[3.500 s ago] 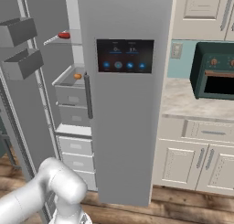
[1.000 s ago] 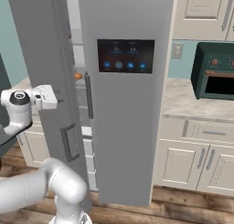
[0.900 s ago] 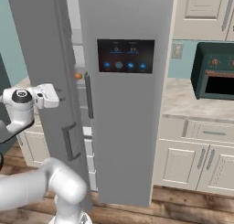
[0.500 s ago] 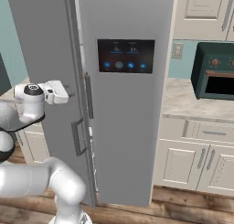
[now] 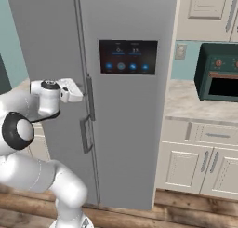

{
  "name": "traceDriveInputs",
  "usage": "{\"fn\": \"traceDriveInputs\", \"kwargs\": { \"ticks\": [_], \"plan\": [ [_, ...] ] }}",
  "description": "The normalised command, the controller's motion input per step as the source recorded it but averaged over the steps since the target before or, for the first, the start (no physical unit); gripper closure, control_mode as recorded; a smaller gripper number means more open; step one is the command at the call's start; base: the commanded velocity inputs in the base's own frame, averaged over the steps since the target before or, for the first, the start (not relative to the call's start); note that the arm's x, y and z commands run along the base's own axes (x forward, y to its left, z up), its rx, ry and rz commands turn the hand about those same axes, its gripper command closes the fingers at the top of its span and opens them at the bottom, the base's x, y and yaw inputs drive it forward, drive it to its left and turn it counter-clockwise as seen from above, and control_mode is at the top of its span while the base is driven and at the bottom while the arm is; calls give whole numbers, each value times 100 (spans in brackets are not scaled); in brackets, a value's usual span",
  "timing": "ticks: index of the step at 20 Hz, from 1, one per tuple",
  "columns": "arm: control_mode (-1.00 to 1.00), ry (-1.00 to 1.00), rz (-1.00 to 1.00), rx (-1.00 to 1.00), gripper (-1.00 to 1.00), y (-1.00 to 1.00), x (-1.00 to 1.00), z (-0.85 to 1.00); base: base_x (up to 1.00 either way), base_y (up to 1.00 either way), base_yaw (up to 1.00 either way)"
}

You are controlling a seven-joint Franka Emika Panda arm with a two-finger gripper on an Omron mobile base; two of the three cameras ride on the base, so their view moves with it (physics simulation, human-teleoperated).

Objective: There's a steak in the fridge that needs to be moved to the freezer for freezing. Pick up the steak from the fridge, place it on any shelf in the freezer, and close the fridge and freezer doors when done.

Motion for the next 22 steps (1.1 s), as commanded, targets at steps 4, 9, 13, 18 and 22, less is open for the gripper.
{"fn": "traceDriveInputs", "kwargs": {
  "ticks": [4, 9, 13, 18, 22],
  "plan": [
    [-100, 0, 5, 6, -100, -52, 18, 0, 0, 0, 0],
    [-100, 0, 10, 7, -100, -55, 24, 0, 0, 0, 0],
    [-100, 0, 18, 9, -100, -58, 42, 0, 0, 0, 0],
    [-100, 0, 38, 10, -100, -36, 76, -17, 0, 0, 0],
    [-100, -1, 54, 14, -100, -23, 88, -27, 0, 0, 0]
  ]
}}
